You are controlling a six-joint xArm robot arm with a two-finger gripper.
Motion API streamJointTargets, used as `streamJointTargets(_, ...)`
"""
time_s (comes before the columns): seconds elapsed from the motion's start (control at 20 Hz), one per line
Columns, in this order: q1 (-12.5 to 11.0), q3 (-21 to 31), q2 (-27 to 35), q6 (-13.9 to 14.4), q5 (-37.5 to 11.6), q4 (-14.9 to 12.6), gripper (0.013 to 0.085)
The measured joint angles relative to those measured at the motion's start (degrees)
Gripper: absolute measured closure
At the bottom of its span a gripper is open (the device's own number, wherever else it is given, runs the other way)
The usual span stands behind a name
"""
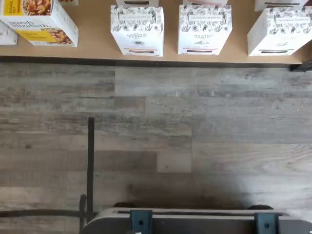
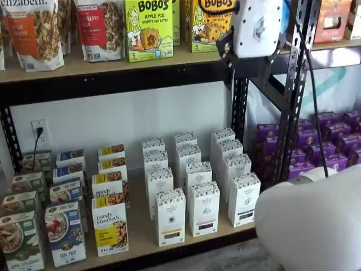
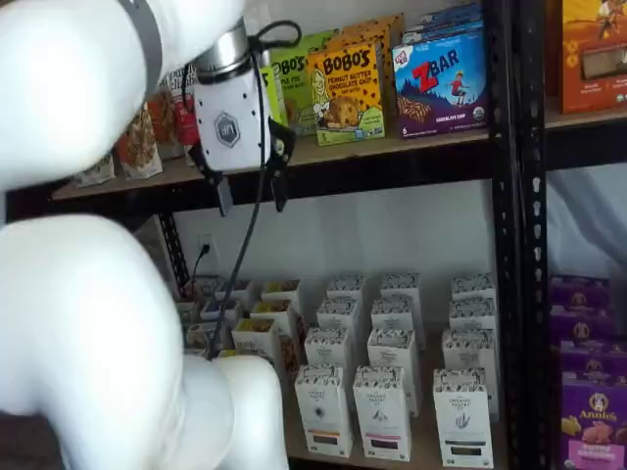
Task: Pick up the white box with a yellow strip in the middle, on the bottom shelf, the fourth box from the left
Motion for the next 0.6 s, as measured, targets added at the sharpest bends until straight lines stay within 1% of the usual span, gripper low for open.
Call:
streamJointTargets(0.2,2.71,3.05,0.16,2.58,-3.30,-0.92,0.0130)
streamJointTargets(0.3,4.72,5.22,-0.07,4.61,-6.25,-2.53,0.0130)
streamJointTargets(0.35,5.33,5.93,-0.10,5.27,-7.28,-2.99,0.0130)
streamJointTargets(0.45,5.98,7.12,0.36,6.00,-8.92,-2.80,0.0130)
streamJointTargets(0.6,7.10,8.20,1.93,7.19,-10.03,-2.90,0.0130)
